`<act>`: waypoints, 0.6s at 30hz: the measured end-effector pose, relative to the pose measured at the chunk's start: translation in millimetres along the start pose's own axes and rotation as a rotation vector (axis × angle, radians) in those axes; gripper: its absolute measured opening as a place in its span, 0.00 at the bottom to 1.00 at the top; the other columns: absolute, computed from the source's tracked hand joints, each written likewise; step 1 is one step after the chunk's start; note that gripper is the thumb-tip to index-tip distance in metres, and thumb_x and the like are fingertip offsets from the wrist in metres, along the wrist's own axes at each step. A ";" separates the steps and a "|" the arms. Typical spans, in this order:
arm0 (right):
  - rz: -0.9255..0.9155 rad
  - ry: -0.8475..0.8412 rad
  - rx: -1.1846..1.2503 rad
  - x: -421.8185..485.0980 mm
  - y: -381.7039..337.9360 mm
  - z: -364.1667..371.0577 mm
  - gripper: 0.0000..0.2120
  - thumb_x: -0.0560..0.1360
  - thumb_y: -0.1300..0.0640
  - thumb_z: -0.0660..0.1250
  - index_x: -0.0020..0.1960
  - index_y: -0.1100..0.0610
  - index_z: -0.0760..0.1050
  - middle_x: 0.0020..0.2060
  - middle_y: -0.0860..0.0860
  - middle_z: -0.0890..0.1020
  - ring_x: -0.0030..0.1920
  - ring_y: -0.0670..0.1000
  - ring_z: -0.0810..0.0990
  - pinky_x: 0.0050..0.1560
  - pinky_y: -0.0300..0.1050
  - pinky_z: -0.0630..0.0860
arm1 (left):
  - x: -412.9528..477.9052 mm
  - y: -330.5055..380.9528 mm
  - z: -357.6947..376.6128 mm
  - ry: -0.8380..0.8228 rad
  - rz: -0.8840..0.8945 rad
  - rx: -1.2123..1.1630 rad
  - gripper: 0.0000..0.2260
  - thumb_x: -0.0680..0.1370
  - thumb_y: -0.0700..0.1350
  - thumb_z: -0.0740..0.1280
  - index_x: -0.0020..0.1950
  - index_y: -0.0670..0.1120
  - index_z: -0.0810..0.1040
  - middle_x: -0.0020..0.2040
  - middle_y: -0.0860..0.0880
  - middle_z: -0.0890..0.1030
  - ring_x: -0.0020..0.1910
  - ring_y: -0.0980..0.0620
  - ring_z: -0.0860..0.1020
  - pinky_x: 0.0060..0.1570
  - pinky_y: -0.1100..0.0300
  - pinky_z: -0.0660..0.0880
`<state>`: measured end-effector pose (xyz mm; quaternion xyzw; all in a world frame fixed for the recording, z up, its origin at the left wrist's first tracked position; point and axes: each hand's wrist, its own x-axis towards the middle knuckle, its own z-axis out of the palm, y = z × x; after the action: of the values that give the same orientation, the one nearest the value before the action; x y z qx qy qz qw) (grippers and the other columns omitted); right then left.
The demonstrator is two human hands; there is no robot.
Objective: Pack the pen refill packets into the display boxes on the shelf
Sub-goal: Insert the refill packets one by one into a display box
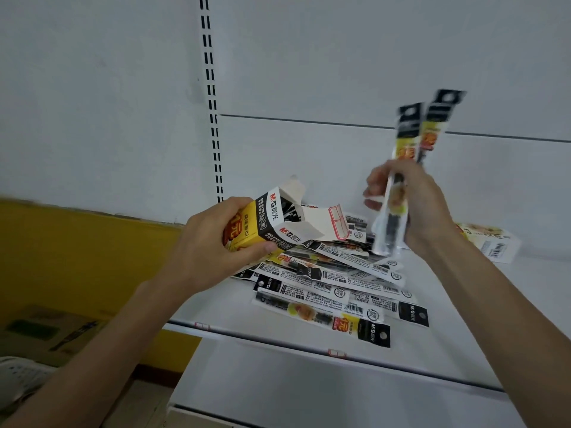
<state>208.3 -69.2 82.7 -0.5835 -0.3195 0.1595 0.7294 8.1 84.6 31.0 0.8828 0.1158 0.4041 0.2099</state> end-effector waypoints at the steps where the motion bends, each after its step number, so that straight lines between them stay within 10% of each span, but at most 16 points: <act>1: -0.031 0.030 0.004 -0.8 -5.6 1.8 0.19 0.77 0.55 0.57 0.30 0.53 0.77 0.29 0.48 0.73 0.33 0.46 0.71 0.38 0.40 0.70 | 0.0 -0.2 -0.2 0.000 0.001 0.000 0.25 0.64 0.67 0.64 0.56 0.56 0.69 0.44 0.64 0.75 0.49 0.69 0.73 0.41 0.76 0.71; 6: -0.221 0.103 0.089 -13.3 -20.2 15.9 0.15 0.80 0.50 0.57 0.39 0.56 0.75 0.26 0.51 0.72 0.22 0.46 0.68 0.22 0.36 0.66 | 1.1 0.2 1.0 -0.021 -0.010 0.018 0.26 0.63 0.68 0.64 0.56 0.58 0.68 0.45 0.64 0.75 0.48 0.66 0.74 0.39 0.75 0.72; 18: -0.299 -0.044 0.012 -43.5 -5.4 29.4 0.06 0.68 0.55 0.70 0.44 0.56 0.77 0.35 0.50 0.84 0.35 0.51 0.82 0.28 0.42 0.75 | 2.0 0.3 -1.2 0.032 -0.055 0.061 0.32 0.64 0.68 0.63 0.60 0.50 0.73 0.44 0.63 0.75 0.44 0.65 0.76 0.37 0.74 0.72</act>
<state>156.0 -74.9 79.1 -0.5217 -0.4176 0.0637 0.7412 8.4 85.4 33.1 0.8785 0.1557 0.4086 0.1923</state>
